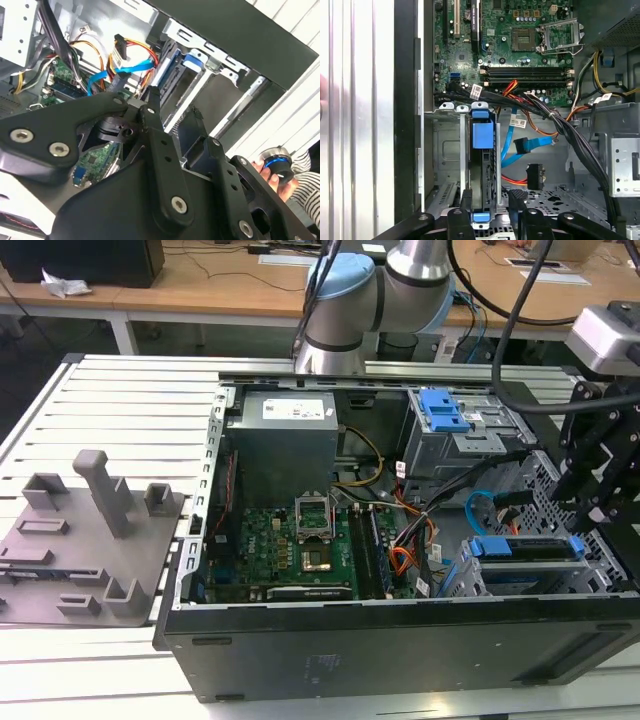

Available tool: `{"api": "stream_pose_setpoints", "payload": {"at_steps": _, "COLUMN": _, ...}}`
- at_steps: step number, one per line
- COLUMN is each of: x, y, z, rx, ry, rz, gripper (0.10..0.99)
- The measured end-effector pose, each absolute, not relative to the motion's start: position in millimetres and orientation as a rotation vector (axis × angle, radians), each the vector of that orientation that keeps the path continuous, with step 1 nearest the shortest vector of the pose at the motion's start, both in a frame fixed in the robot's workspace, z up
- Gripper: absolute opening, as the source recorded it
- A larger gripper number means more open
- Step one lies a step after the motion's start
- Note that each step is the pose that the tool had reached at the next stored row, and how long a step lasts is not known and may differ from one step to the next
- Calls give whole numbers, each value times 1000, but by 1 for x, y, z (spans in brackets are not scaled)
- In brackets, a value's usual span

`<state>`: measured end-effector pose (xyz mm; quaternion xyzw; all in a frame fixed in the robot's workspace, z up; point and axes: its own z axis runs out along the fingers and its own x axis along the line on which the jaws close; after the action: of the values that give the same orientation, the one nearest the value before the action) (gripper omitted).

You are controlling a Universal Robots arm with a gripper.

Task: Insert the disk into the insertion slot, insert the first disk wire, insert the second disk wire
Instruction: 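Insert the first disk wire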

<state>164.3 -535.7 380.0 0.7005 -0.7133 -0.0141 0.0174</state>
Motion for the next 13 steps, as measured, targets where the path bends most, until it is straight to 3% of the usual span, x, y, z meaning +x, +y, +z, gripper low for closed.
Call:
{"api": "stream_pose_setpoints", "payload": {"at_steps": 7, "x": 164, "y": -494, "z": 380, "rx": 2175, "ry": -2215, "rz": -41, "gripper": 420}}
{"api": "stream_pose_setpoints", "payload": {"at_steps": 13, "x": 164, "y": -483, "z": 379, "rx": 2175, "ry": -2215, "rz": -40, "gripper": 420}}
